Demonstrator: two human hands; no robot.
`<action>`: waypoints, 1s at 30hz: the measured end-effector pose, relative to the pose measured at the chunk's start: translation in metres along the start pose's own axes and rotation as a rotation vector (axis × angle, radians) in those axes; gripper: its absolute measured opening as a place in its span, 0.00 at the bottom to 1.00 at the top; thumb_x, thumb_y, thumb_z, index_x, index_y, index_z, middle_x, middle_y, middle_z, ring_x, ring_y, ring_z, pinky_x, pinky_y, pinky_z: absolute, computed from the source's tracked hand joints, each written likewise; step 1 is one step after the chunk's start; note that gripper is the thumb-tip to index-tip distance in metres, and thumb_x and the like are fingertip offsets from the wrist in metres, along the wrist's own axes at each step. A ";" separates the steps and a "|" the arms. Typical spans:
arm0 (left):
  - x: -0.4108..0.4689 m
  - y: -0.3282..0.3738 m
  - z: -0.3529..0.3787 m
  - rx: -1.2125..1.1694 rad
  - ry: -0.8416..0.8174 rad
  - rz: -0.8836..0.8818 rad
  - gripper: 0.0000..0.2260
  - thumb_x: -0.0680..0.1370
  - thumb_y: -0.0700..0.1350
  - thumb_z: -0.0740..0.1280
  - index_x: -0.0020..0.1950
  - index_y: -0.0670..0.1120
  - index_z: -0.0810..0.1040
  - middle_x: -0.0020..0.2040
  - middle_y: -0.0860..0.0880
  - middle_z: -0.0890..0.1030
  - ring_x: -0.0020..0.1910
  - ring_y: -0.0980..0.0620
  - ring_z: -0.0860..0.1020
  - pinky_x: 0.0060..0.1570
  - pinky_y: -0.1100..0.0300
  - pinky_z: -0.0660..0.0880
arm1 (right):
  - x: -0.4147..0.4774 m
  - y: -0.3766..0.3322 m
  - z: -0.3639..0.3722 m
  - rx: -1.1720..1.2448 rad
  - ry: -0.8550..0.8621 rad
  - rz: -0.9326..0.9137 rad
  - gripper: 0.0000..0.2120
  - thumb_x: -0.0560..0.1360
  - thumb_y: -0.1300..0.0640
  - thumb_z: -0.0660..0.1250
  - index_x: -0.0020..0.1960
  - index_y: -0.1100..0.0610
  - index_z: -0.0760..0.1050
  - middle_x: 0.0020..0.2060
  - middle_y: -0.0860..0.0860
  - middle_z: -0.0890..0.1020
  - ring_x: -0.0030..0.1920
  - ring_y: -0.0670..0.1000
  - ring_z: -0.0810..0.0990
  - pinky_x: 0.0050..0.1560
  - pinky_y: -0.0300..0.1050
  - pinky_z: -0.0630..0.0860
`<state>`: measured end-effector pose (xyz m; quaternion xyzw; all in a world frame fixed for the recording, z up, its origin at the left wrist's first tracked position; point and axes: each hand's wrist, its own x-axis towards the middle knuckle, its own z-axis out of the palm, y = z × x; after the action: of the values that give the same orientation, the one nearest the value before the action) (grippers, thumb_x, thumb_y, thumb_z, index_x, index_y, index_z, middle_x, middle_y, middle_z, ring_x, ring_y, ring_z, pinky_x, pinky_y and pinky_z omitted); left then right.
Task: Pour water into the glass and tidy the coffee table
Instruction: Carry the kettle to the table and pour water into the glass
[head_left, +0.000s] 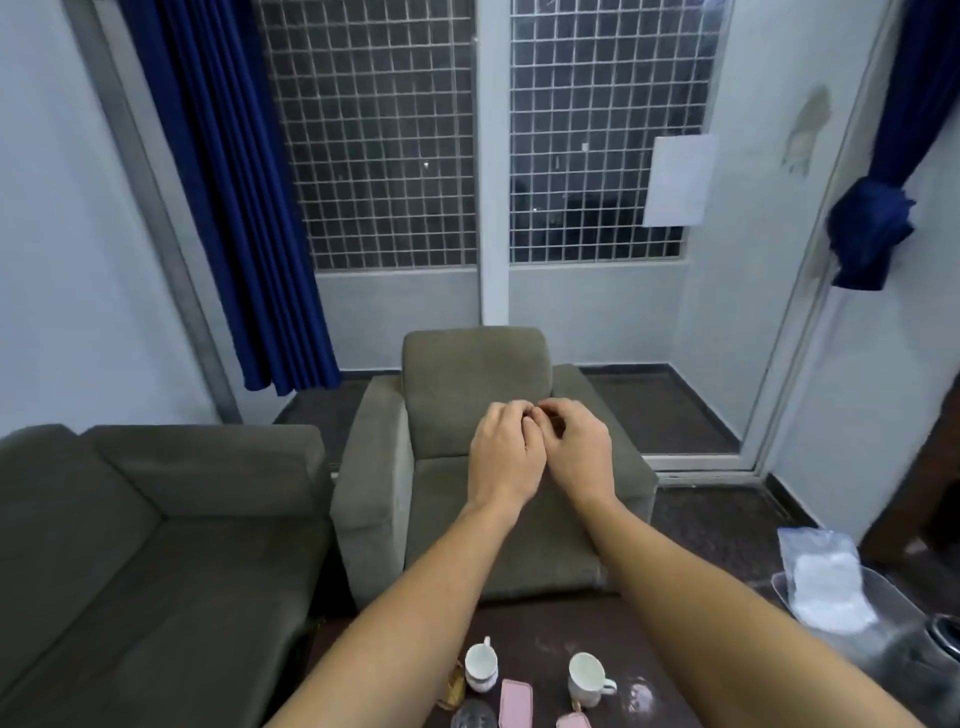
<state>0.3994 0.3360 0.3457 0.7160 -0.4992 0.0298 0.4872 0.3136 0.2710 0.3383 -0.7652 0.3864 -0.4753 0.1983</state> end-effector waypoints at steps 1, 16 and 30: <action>0.000 0.007 0.006 -0.015 -0.012 0.011 0.12 0.82 0.45 0.58 0.58 0.46 0.80 0.56 0.48 0.79 0.56 0.46 0.78 0.59 0.49 0.74 | 0.000 0.002 -0.009 -0.004 0.013 0.011 0.06 0.80 0.52 0.68 0.52 0.52 0.83 0.46 0.46 0.84 0.46 0.46 0.81 0.50 0.45 0.79; -0.027 0.142 0.145 -0.228 -0.256 0.152 0.14 0.82 0.46 0.56 0.60 0.48 0.79 0.58 0.48 0.79 0.57 0.47 0.78 0.59 0.48 0.75 | 0.000 0.108 -0.177 -0.138 0.266 0.227 0.09 0.78 0.48 0.70 0.53 0.53 0.83 0.46 0.45 0.84 0.45 0.45 0.82 0.51 0.45 0.80; -0.081 0.259 0.316 -0.352 -0.453 0.119 0.12 0.82 0.45 0.58 0.58 0.47 0.80 0.56 0.47 0.79 0.54 0.47 0.78 0.56 0.52 0.74 | -0.013 0.251 -0.326 -0.297 0.320 0.377 0.08 0.79 0.51 0.69 0.52 0.55 0.83 0.46 0.49 0.84 0.45 0.48 0.82 0.49 0.43 0.78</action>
<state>0.0263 0.1546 0.3103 0.5784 -0.6336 -0.1895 0.4775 -0.0777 0.1461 0.3155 -0.6159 0.6135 -0.4830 0.1051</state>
